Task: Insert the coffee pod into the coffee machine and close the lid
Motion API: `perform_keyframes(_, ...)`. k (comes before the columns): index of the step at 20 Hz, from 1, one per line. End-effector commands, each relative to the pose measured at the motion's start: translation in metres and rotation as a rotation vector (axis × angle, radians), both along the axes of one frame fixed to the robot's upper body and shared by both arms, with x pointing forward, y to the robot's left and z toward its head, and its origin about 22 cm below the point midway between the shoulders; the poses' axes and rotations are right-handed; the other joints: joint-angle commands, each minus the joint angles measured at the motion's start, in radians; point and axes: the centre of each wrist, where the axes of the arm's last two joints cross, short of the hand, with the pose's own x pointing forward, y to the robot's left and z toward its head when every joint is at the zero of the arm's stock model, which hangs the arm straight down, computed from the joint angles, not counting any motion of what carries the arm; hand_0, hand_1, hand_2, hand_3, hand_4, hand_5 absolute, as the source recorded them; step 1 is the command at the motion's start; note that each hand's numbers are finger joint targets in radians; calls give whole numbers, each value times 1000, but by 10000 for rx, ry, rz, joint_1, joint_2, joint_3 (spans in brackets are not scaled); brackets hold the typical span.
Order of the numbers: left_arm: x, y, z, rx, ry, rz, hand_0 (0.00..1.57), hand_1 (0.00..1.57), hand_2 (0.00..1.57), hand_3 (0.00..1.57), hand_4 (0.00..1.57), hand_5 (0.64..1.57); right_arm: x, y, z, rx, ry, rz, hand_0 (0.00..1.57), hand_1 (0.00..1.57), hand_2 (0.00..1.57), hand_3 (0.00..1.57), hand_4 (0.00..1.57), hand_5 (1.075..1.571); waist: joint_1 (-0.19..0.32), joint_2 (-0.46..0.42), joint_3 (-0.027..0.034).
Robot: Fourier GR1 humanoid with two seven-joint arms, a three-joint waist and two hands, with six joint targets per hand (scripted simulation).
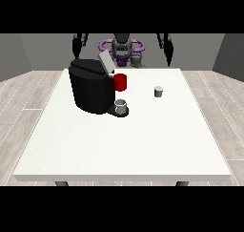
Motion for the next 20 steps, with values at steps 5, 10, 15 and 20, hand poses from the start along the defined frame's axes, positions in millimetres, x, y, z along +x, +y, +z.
perform_keyframes(5, -1, 2, -1, -708, -1728, -996, 0, 0, 0, 0, 304, 1571, -4, -11, -12, -101, 713, -43, 0, 0, 0, 0, 128, 1571, 178, -143, -138)
perform_keyframes(10, 3, 2, -4, -946, -2913, -986, 0, 0, 0, 0, 265, 1571, -2, -1, -22, 757, -944, -2097, 0, 0, 0, 0, 94, 1571, 21, 139, -136)
perform_keyframes(15, 26, 23, 24, 911, -2137, -1021, 0, 0, 0, 0, 213, 1571, -4, 3, -11, 732, -689, -1662, 0, 0, 0, 0, 217, 1571, -438, -48, -135)
perform_keyframes(20, 53, 46, 42, 1856, -1627, -1146, 0, 0, 0, 0, 0, 1571, 13, 16, 2, 859, -1177, -1367, 0, 0, 0, 0, 134, 1571, -529, 443, -136)
